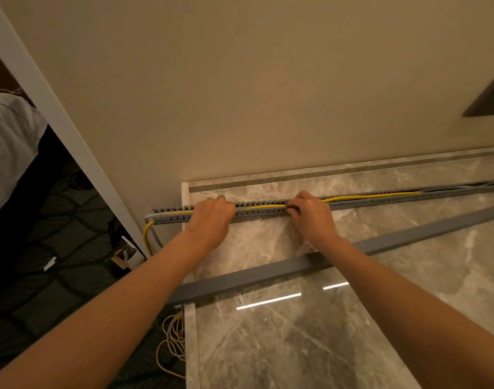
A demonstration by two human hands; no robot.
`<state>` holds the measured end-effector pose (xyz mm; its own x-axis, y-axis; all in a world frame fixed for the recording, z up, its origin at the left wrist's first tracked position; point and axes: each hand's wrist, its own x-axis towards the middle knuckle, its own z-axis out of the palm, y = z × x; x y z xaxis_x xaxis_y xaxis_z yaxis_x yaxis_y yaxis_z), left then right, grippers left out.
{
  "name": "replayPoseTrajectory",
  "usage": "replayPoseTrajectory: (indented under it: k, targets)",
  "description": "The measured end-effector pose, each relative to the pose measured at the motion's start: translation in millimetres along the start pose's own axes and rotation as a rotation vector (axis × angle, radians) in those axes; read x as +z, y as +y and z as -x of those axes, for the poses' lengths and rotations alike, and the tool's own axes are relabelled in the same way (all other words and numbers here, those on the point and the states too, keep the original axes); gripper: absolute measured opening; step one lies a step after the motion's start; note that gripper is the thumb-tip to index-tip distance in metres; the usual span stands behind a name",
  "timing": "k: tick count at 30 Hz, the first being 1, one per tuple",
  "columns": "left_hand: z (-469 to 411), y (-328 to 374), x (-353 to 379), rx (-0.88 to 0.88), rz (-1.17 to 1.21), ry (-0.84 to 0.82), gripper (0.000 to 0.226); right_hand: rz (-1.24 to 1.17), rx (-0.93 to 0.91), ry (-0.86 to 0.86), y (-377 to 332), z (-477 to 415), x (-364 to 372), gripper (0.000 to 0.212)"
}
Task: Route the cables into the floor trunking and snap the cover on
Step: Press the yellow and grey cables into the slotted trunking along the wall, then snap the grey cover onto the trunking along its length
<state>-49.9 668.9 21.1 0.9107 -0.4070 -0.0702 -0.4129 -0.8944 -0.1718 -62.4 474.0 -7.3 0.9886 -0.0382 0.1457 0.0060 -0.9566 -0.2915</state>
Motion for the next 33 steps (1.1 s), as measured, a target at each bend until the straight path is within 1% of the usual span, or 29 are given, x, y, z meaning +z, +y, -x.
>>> replayPoseTrajectory:
  k: [5,7,9,11,14,17,19,21,25,28,30,31,33]
  targets:
    - [-20,34,1,0.178,0.116,0.004,0.03,-0.06,0.053,-0.068,1,-7,-1,0.022]
    - [-27,43,1,0.179,0.122,0.001,0.031,-0.096,0.048,-0.099,4,-9,-2,0.025]
    - [-33,52,-2,0.164,0.1,0.012,0.029,-0.112,-0.006,-0.127,9,-6,-4,0.03]
    - [-39,63,-7,0.153,0.083,0.029,0.027,-0.107,-0.049,-0.099,19,-1,-6,0.035]
    - [-47,84,-14,0.15,0.099,0.035,0.026,-0.106,-0.011,-0.019,49,7,-13,0.037]
    - [-58,109,-19,0.172,0.092,0.021,0.026,-0.067,-0.02,-0.053,83,7,-21,0.044]
    - [-63,123,-21,0.146,0.11,-0.004,0.025,-0.052,-0.065,-0.06,96,2,-24,0.044]
    - [-67,139,-21,0.081,0.129,-0.037,0.024,-0.044,-0.063,-0.061,110,-2,-27,0.043]
    - [-78,159,-22,-0.042,0.136,-0.108,0.024,-0.116,-0.119,-0.112,134,-8,-32,0.037]
    - [-84,175,-28,-0.166,0.111,-0.153,0.024,-0.184,-0.151,-0.221,140,-19,-40,0.038]
    - [-85,193,-37,-0.237,0.083,-0.183,0.024,-0.244,-0.189,-0.291,160,-21,-50,0.042]
    - [-86,197,-40,-0.252,0.076,-0.191,0.025,-0.268,-0.186,-0.288,170,-19,-54,0.043]
    - [-88,206,-50,-0.236,0.067,-0.169,0.027,-0.328,-0.112,-0.207,196,-16,-60,0.045]
